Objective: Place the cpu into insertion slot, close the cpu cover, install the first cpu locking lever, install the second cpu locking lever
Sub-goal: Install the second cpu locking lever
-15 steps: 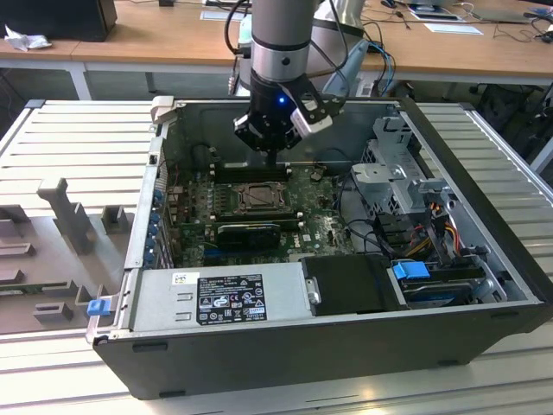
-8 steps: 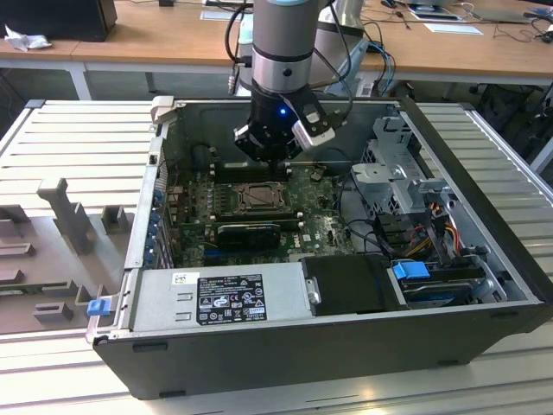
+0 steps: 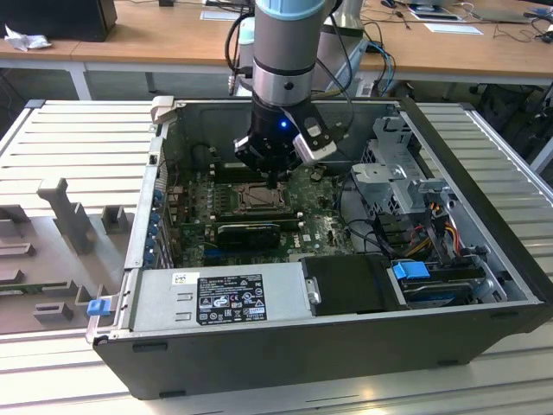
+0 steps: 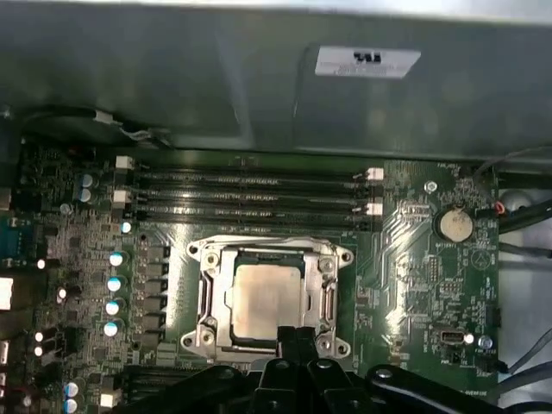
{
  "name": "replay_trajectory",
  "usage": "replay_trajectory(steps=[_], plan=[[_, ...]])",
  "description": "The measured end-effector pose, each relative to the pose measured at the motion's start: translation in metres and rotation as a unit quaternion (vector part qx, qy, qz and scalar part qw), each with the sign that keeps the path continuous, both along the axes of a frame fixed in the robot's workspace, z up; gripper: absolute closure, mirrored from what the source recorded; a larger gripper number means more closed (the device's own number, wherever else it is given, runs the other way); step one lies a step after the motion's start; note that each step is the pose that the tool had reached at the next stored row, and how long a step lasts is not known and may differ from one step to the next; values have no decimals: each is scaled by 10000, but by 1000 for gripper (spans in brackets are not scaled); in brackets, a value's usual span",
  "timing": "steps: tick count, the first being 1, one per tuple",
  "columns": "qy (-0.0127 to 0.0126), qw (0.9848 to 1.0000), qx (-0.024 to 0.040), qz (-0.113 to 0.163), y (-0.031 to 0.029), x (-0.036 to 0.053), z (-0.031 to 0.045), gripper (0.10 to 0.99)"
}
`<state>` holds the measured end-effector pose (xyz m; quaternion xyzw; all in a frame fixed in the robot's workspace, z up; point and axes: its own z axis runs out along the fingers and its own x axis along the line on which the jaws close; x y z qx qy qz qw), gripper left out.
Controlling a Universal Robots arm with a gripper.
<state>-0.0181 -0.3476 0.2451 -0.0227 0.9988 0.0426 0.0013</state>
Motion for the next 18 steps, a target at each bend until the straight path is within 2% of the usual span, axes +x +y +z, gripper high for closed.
replay_trajectory(steps=[3,4,5,7,10,13,18], plan=[[33,10000,0,0,-158,0,-30,980],[66,10000,-1,0,-192,0,-39,980],[120,9999,1,2,-213,0,-56,980],[127,9999,29,55,-238,-27,-78,980],[127,9998,109,121,-258,-75,-93,980],[126,9997,129,157,-278,-220,-117,980],[127,9997,141,157,-279,-233,-222,980]])
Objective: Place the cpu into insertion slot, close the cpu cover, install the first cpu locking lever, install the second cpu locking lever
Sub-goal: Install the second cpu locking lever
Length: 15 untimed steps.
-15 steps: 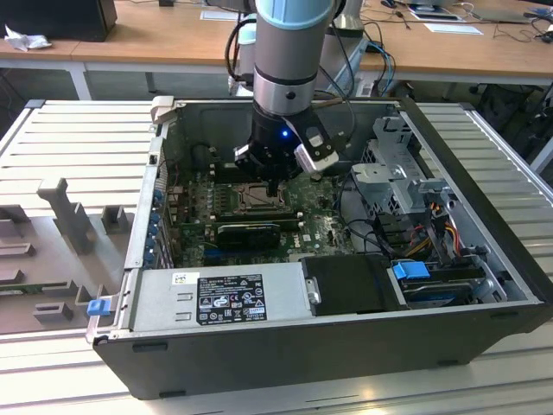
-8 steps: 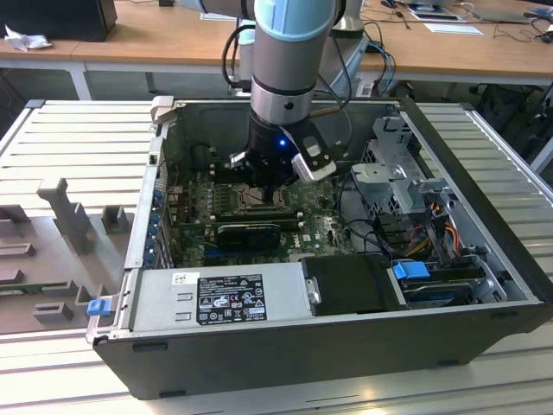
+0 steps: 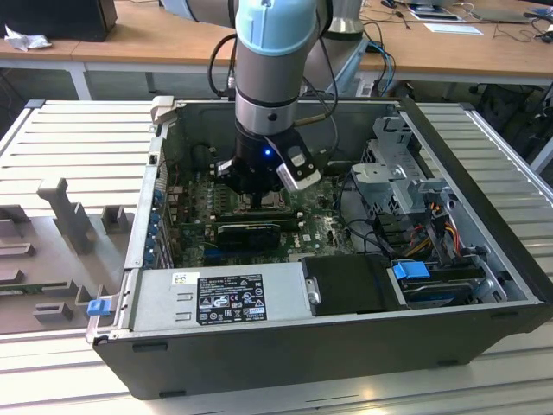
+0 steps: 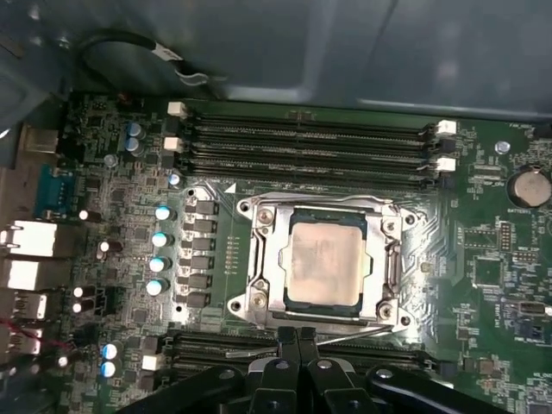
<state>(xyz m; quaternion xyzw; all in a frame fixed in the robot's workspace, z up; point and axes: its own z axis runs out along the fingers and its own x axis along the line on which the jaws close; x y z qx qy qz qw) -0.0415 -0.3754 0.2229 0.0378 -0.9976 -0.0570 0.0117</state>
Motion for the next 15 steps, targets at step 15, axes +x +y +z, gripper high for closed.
replay_trajectory(steps=[15], plan=[[-18,9984,558,7,-131,-303,-134,980]])
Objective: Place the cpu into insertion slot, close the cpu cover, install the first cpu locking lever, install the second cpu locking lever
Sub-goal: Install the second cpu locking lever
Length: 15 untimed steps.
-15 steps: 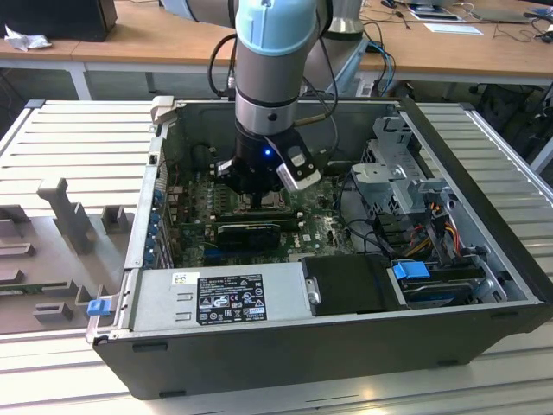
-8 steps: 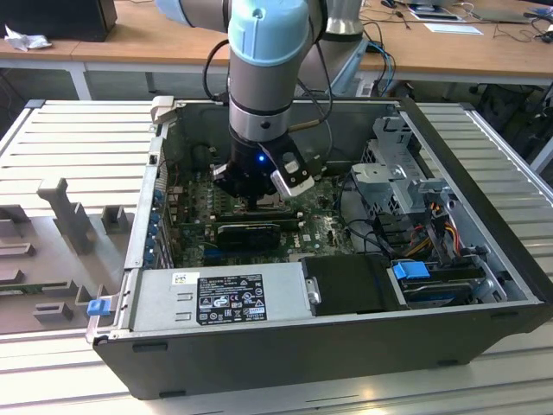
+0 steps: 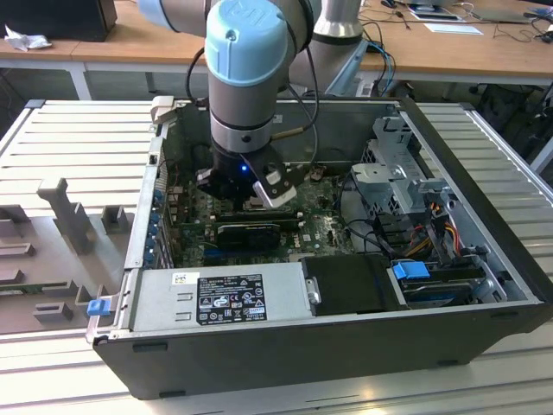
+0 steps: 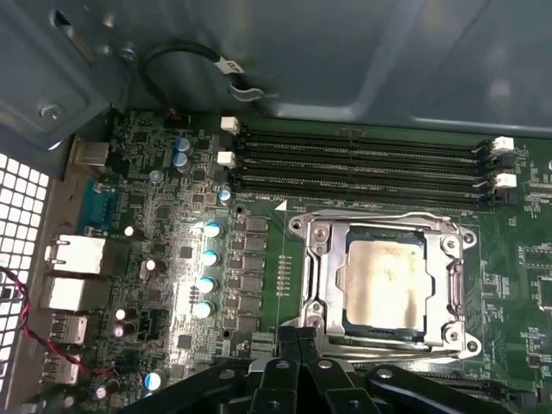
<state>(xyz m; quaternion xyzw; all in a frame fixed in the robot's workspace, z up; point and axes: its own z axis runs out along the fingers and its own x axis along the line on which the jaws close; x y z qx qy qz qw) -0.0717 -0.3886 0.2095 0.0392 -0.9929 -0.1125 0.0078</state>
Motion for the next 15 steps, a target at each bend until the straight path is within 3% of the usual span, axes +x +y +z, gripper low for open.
replay_trajectory(steps=[7,10,13,15], plan=[[-1,10000,96,-1,-23,-1,-66,980],[-2,9997,227,2,-38,-6,-97,980],[-2,9995,319,3,-47,-9,-121,980],[0,9994,347,5,-55,-11,-146,980]])
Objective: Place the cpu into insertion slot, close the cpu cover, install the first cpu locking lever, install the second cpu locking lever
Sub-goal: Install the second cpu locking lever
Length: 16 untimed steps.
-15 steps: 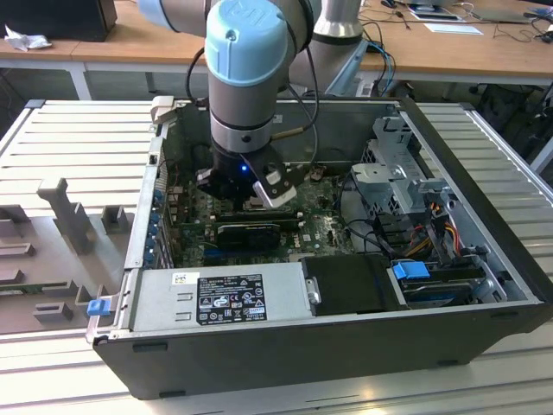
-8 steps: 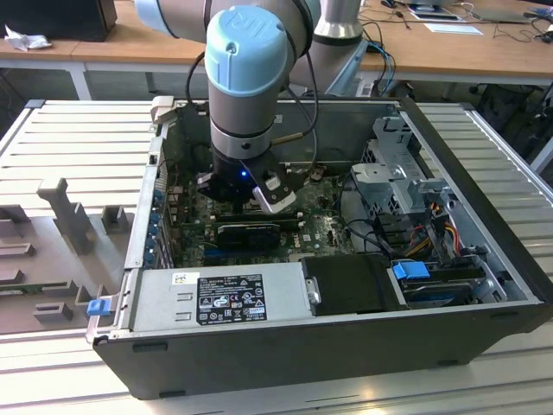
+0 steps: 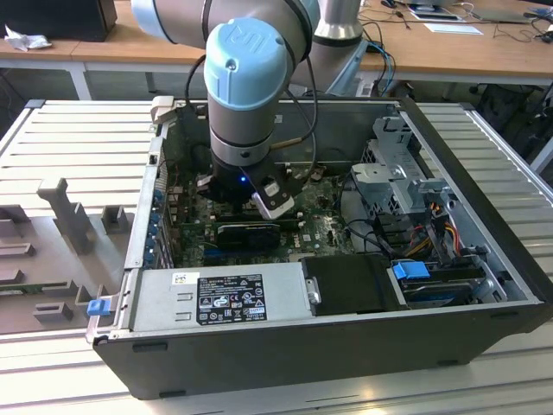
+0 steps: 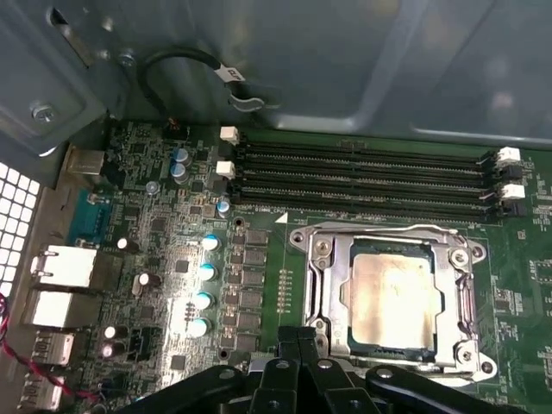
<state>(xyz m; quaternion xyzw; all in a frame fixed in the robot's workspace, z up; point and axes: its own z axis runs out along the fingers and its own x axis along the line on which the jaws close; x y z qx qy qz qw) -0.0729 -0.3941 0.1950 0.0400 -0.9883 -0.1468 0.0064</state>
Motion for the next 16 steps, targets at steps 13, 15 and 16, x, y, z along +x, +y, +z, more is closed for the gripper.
replay_trajectory(steps=[13,15,16], plan=[[-1,10000,-5,-1,-13,-6,384,980],[-1,10000,-8,0,-13,-5,436,980],[-1,10000,-9,0,-13,-6,479,980]])
